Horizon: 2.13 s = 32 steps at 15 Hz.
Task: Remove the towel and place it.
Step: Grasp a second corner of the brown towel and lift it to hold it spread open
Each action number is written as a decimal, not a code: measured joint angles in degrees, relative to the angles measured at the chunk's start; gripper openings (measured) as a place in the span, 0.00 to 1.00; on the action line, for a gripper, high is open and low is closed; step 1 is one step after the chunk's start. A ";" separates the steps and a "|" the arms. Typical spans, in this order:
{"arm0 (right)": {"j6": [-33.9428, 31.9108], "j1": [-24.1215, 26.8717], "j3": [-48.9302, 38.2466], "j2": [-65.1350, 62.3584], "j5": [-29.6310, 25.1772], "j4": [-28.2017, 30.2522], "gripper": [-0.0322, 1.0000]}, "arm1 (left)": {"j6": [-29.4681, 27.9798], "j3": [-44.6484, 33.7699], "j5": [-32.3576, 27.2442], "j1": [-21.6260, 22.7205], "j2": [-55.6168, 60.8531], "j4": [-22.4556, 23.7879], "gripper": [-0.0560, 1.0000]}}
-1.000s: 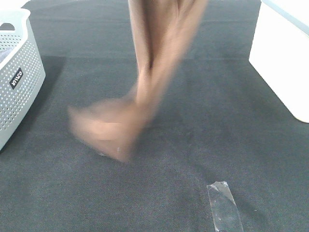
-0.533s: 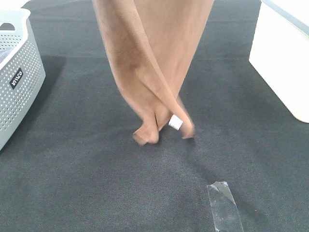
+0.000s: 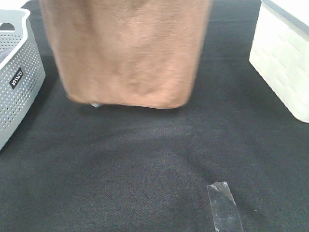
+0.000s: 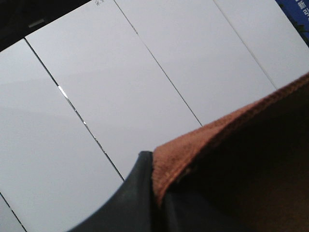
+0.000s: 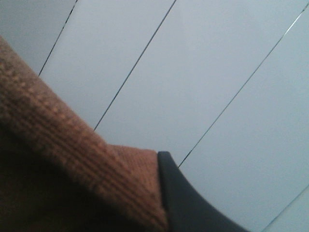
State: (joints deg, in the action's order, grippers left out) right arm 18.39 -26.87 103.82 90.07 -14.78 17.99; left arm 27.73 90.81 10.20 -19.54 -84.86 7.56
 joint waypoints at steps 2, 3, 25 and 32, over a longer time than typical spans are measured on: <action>0.00 0.00 0.06 2.69 4.58 0.00 0.03 | 0.00 0.00 4.07 1.32 -2.35 0.00 0.05; 0.00 0.00 0.06 4.13 7.22 0.00 0.03 | 0.00 0.00 6.53 2.06 -3.95 0.00 0.05; -1.03 10.66 18.74 24.81 -7.28 -19.19 0.03 | 2.35 48.30 -29.45 1.95 -44.40 0.57 0.05; -5.39 10.66 18.74 20.51 -40.22 -22.57 0.03 | 5.50 48.36 -74.48 -2.41 -38.33 -1.09 0.05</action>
State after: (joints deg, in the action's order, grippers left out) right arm 13.01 -16.21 122.56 110.58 -55.00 -4.58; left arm 33.23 139.17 -64.29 -21.94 -123.19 6.47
